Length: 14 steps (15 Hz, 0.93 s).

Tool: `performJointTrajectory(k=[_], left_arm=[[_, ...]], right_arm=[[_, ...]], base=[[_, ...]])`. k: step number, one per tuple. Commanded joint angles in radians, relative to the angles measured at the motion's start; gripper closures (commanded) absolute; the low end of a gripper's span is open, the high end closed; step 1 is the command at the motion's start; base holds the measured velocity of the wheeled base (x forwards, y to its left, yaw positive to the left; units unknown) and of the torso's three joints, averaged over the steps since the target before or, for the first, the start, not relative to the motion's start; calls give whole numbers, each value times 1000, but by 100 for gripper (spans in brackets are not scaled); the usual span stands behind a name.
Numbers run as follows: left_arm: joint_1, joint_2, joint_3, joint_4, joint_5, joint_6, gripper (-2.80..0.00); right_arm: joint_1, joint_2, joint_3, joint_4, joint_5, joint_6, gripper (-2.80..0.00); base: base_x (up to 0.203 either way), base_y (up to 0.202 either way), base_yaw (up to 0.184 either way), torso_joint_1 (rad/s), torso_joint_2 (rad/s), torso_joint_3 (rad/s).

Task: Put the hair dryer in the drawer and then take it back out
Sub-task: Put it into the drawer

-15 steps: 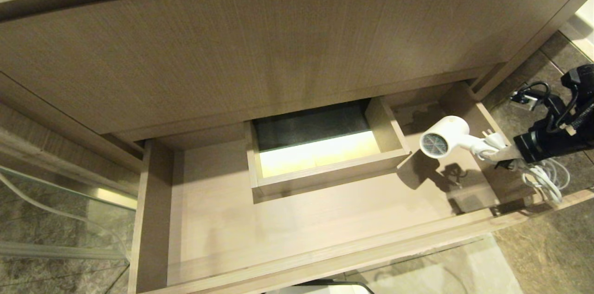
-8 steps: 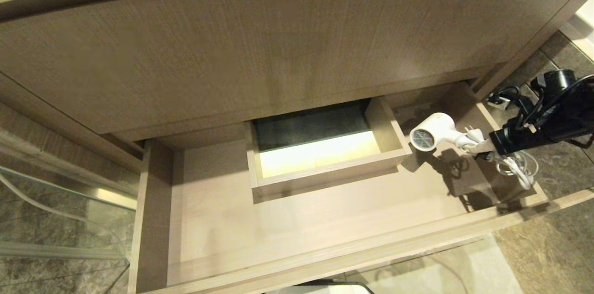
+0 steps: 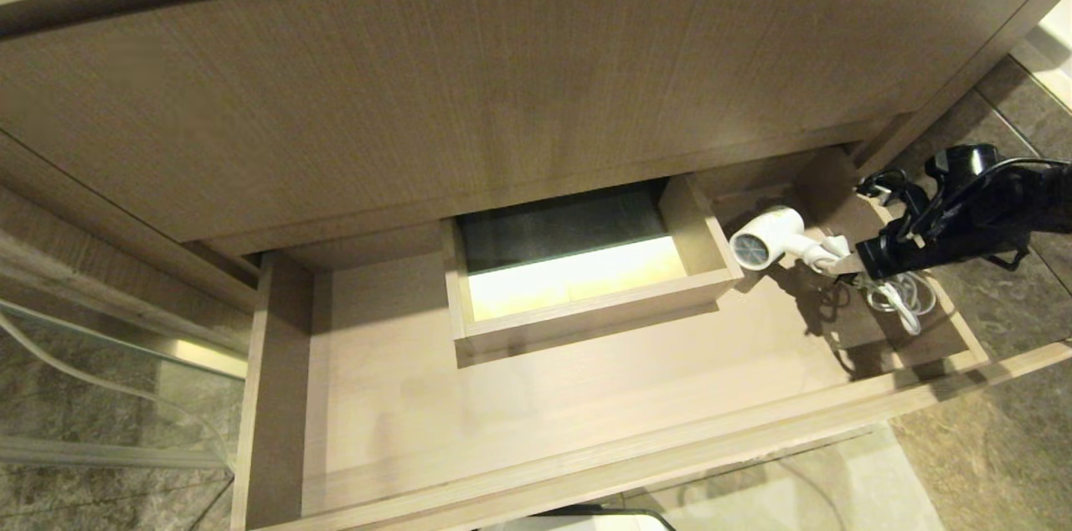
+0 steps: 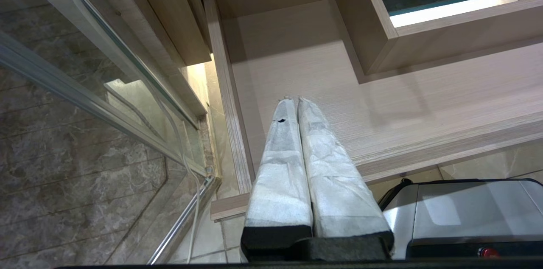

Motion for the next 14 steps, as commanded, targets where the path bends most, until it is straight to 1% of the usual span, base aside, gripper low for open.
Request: performJointTrajectory(k=[1, 8, 12, 14], left_arm=[[0, 0, 2, 0, 0, 0, 0], [0, 0, 0, 0, 0, 0, 0], [0, 0, 2, 0, 0, 0, 0], [0, 0, 1, 0, 0, 0, 0]], right_arm=[[13, 41, -12, -41, 20, -3, 0], [27, 104, -44, -131, 28, -3, 0], [27, 127, -31, -131, 28, -3, 0], [27, 157, -50, -140, 28, -3, 0]], base=[[0, 0, 0, 0, 0, 0], [0, 0, 0, 0, 0, 0], [0, 0, 0, 0, 0, 0], [0, 0, 0, 0, 0, 0]])
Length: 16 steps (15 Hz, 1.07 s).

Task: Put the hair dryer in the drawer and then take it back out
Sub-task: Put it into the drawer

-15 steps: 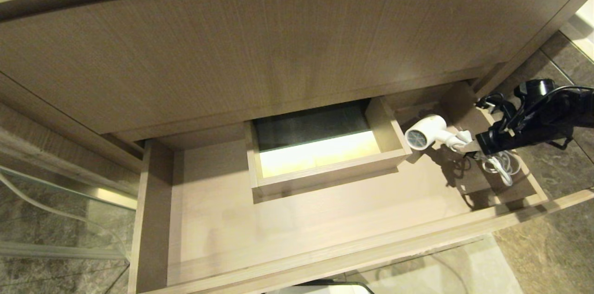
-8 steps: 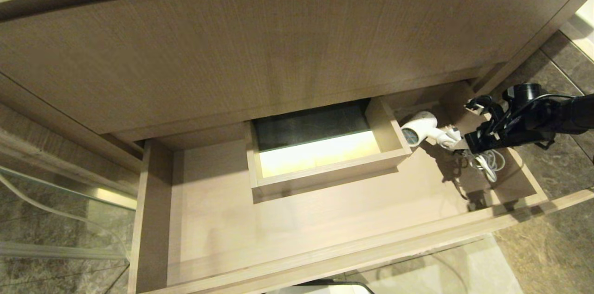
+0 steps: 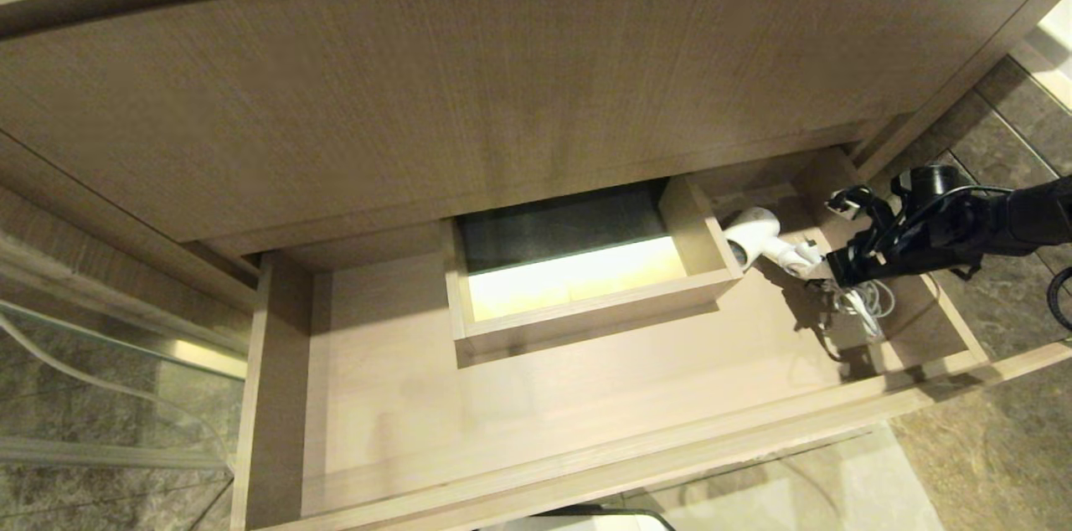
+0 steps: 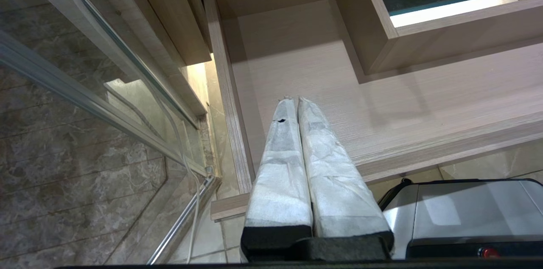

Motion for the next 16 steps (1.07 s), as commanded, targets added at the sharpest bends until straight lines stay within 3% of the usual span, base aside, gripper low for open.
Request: performJointTrajectory(k=[1, 8, 9, 16], left_arm=[[0, 0, 1, 0, 0, 0, 0], [0, 0, 0, 0, 0, 0, 0], [0, 0, 1, 0, 0, 0, 0], [0, 0, 2, 0, 0, 0, 0]], right_arm=[[1, 42, -32, -24, 1, -3, 0], [-1, 58, -38, -50, 22, -5, 0], [-1, 55, -36, -49, 22, -9, -280], [-9, -80, 20, -41, 19, 2, -280]], base=[[0, 0, 0, 0, 0, 0], [0, 0, 0, 0, 0, 0], [0, 0, 0, 0, 0, 0], [0, 0, 0, 0, 0, 0]])
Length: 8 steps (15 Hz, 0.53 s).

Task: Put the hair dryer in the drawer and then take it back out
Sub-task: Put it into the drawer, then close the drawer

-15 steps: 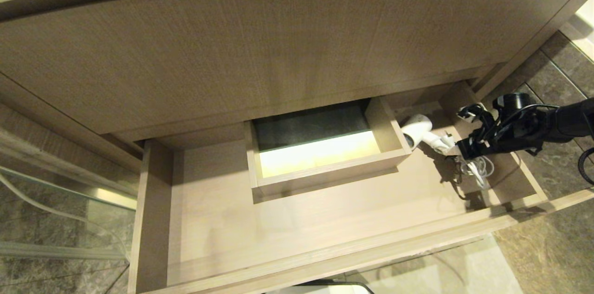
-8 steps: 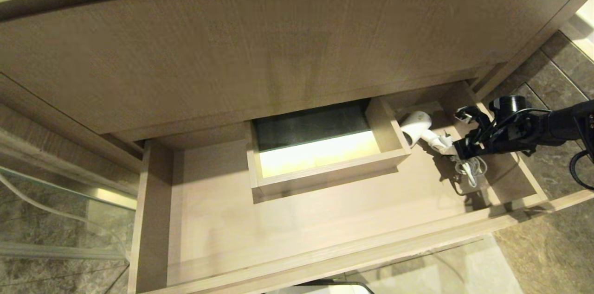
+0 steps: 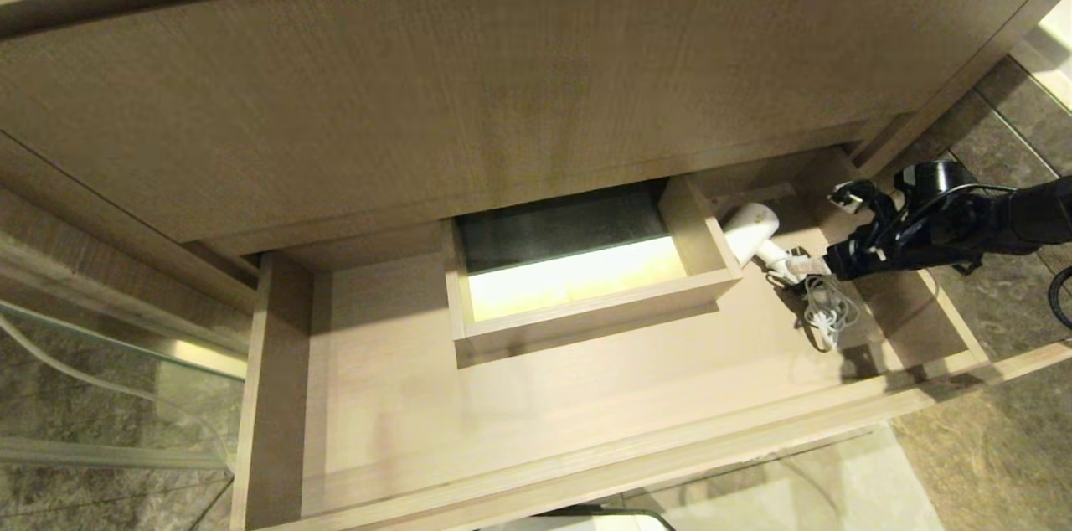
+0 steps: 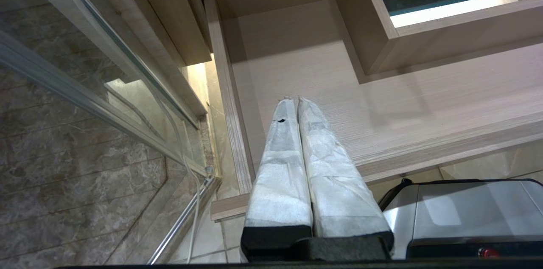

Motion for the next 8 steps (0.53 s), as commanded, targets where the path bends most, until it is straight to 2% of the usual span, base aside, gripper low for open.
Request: performJointTrajectory(k=[1, 5, 6, 8], left_arm=[[0, 0, 0, 0, 0, 0, 0], [0, 0, 0, 0, 0, 0, 0], [0, 0, 0, 0, 0, 0, 0], [0, 0, 0, 0, 0, 0, 0]], right_arm=[[-10, -125, 46, 4, 0, 6, -280], [-22, -393, 228, 51, -2, 53, -280], [-23, -467, 279, 72, -2, 62, 0], [-21, -597, 362, 122, -9, 67, 0]], base=[[0, 0, 0, 0, 0, 0], [0, 0, 0, 0, 0, 0], [0, 0, 0, 0, 0, 0], [0, 0, 0, 0, 0, 0]])
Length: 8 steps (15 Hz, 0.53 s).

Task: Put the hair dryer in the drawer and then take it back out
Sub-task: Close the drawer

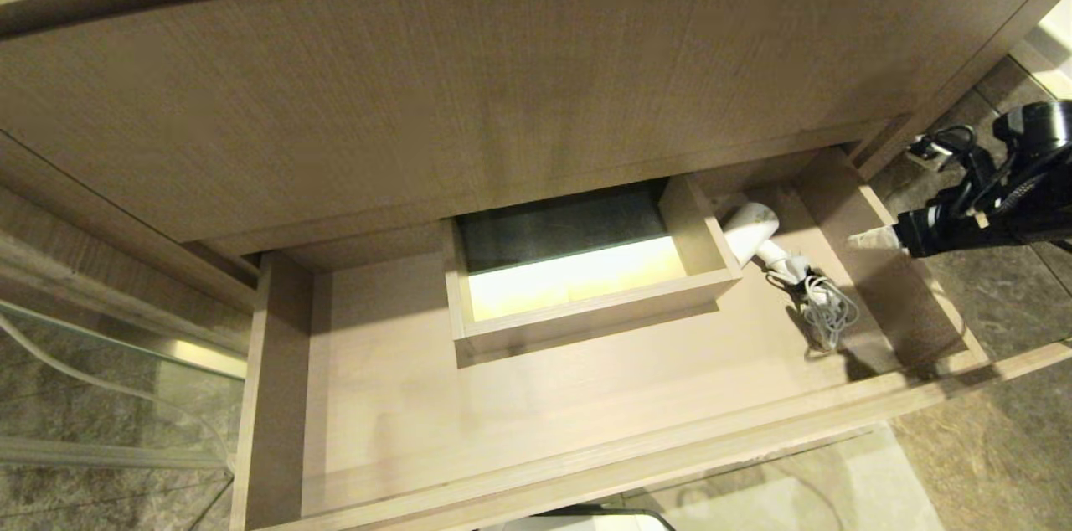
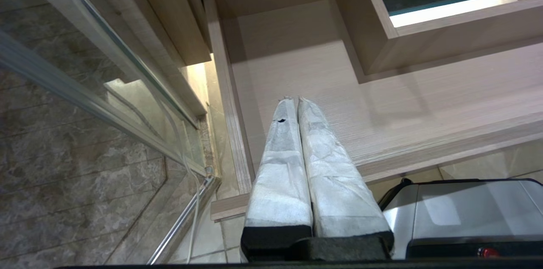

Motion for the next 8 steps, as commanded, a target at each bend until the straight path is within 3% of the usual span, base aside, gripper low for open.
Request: performJointTrajectory(k=[1, 4, 8], left_arm=[[0, 0, 0, 0, 0, 0, 0], [0, 0, 0, 0, 0, 0, 0], [0, 0, 0, 0, 0, 0, 0]], right_arm=[[4, -227, 104, 49, -15, 0, 0], [6, -379, 197, 125, -88, 13, 0], [7, -562, 398, 98, -112, 114, 0]], base=[[0, 0, 0, 0, 0, 0], [0, 0, 0, 0, 0, 0], [0, 0, 0, 0, 0, 0]])
